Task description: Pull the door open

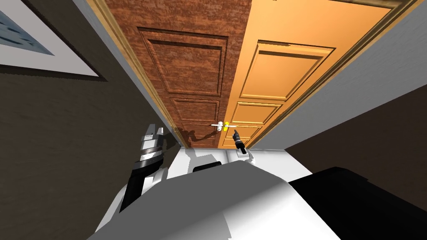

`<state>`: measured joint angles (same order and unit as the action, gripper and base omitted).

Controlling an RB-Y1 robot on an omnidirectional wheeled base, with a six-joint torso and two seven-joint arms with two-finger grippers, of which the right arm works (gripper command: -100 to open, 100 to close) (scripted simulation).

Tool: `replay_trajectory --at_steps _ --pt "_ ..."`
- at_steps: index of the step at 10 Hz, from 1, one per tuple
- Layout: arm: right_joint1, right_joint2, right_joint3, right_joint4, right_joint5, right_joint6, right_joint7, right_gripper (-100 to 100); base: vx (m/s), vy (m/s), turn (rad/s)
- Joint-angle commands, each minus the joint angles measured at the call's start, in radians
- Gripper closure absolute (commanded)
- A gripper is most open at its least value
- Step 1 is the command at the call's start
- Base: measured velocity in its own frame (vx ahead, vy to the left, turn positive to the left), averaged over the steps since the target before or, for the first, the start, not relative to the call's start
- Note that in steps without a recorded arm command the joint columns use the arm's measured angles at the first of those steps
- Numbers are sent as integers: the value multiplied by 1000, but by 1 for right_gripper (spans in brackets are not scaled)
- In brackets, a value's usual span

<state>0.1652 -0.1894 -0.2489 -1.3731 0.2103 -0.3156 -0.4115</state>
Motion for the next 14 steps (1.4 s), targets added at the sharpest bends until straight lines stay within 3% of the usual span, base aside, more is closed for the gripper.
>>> replay_trajectory --at_steps 1,5,9,10,14 --pt "19 -30 -26 13 -15 -9 -15 -100 90 28 41" --pt "21 -92 -82 75 -49 -35 -39 -100 152 -17 86" --pt "-1 -102 -74 97 -55 -52 -48 -100 156 -12 115" --pt "-1 -102 -74 97 -55 -52 -48 100 -12 -8 -30" --pt "-1 -102 -74 97 -55 -52 -48 100 -21 -4 5"
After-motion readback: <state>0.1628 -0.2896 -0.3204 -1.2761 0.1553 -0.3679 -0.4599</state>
